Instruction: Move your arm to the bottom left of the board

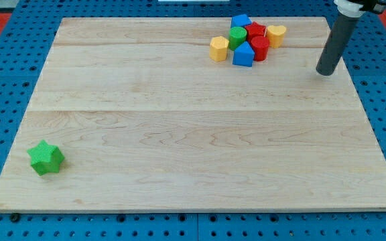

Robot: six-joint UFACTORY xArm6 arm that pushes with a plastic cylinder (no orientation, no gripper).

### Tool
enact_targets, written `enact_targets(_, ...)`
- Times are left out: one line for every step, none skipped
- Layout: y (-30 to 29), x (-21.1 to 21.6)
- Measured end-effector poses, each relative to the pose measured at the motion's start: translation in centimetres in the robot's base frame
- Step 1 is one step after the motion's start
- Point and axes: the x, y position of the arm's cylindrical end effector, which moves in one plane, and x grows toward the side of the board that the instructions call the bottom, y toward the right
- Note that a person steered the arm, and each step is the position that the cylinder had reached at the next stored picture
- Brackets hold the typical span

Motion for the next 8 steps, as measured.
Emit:
enact_targets(0.0,0.8)
enact_targets(-2.0,6.1)
enact_targets(-7.4,12.3)
enact_targets(-15.6,17.8)
enact_targets(-24.2,23.4)
enact_targets(-32.4,26.2)
enact_targets(-35.0,26.3)
enact_targets(-38.3,26.2)
